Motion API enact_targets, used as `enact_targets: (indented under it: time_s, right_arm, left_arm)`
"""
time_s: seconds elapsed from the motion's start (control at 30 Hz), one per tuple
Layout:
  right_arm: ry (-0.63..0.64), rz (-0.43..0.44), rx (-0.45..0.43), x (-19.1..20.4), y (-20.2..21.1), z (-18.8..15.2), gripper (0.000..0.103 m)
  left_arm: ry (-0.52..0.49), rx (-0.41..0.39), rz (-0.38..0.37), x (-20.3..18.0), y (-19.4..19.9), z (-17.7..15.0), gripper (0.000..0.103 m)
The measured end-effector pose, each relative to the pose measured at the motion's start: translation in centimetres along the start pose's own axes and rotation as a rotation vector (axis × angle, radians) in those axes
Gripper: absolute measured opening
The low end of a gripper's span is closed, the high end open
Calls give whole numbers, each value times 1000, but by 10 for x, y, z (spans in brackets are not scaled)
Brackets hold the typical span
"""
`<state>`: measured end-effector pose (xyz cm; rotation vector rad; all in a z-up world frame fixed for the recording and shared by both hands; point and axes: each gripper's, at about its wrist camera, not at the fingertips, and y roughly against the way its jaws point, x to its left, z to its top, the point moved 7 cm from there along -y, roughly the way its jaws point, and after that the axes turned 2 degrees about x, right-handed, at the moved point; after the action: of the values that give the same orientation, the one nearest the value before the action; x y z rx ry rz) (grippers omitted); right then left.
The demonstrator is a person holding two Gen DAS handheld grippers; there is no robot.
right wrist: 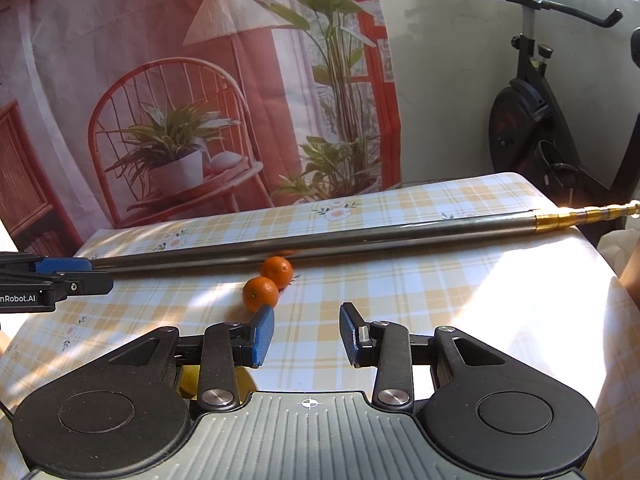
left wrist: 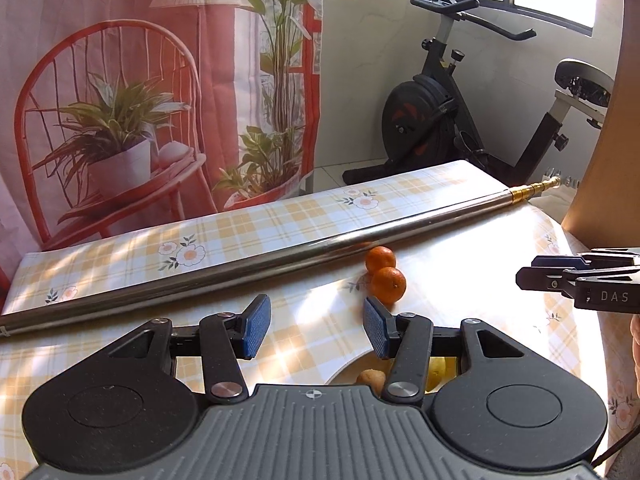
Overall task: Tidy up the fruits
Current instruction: 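Close the left gripper on one of the two tangerines, then grasp the remaining tangerine with the right gripper while the left holds its tangerine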
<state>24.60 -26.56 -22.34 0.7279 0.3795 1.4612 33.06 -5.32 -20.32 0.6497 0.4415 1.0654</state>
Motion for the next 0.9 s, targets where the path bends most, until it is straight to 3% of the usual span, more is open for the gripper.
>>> enact_targets:
  time_s: [0.1, 0.33, 0.43, 0.6, 0.7, 0.9]
  right_arm:
    - [-30, -15, 13, -11, -8, -2, 34]
    - [-81, -48, 11, -32, -11, -6, 34]
    - [-104, -55, 20, -40, -14, -10, 34]
    - [-121, -66, 39, -48, -21, -13, 34]
    - [-122, -67, 41, -48, -24, -12, 34]
    - [-123, -42, 43, -43, -31, -8, 34]
  left_arm:
    - [5, 39, -74, -16, -35, 9, 54]
    - [-52, 106, -118, -40, -102, 15, 54]
    - [-79, 132, -92, -45, -120, 13, 54]
    - [-98, 175, -88, -51, -142, 15, 53]
    - [-92, 216, -100, -49, -151, 11, 38]
    - [-110, 189, -106, -43, -138, 7, 38]
